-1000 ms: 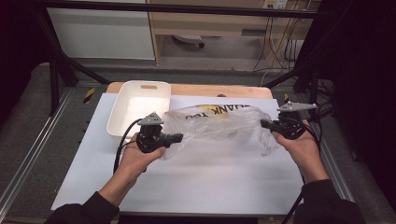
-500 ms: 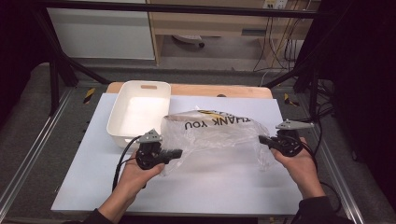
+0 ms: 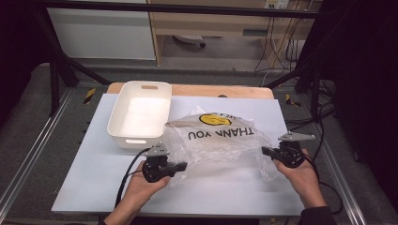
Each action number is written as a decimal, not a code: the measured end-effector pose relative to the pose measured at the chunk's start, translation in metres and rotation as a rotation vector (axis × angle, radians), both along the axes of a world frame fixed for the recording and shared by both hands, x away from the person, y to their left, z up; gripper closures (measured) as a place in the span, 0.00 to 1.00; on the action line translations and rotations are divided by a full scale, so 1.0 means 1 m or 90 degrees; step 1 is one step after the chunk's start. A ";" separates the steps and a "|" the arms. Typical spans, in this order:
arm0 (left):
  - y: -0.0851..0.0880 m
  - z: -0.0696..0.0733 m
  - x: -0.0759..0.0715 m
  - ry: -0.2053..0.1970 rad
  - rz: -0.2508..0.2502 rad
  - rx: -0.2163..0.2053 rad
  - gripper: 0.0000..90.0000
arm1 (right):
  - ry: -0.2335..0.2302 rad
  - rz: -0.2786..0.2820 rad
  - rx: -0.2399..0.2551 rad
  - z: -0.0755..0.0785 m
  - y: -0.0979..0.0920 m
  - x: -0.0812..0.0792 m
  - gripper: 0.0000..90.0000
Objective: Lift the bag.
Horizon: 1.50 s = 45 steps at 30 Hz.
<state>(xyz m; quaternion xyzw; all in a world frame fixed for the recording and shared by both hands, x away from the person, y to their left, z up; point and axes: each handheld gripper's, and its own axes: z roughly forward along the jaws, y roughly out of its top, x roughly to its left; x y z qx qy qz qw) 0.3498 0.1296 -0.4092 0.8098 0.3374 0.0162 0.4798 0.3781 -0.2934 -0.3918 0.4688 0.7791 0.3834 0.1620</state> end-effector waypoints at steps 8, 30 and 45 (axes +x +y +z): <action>-0.005 -0.011 -0.007 0.012 -0.011 0.014 1.00 | 0.016 -0.008 0.005 -0.014 -0.005 -0.008 1.00; 0.036 -0.027 -0.012 -0.040 0.084 0.077 0.77 | 0.025 0.035 0.009 -0.039 0.026 -0.018 0.73; 0.049 -0.009 -0.022 -0.082 0.156 0.027 0.11 | -0.064 -0.012 0.038 -0.020 0.031 -0.023 0.07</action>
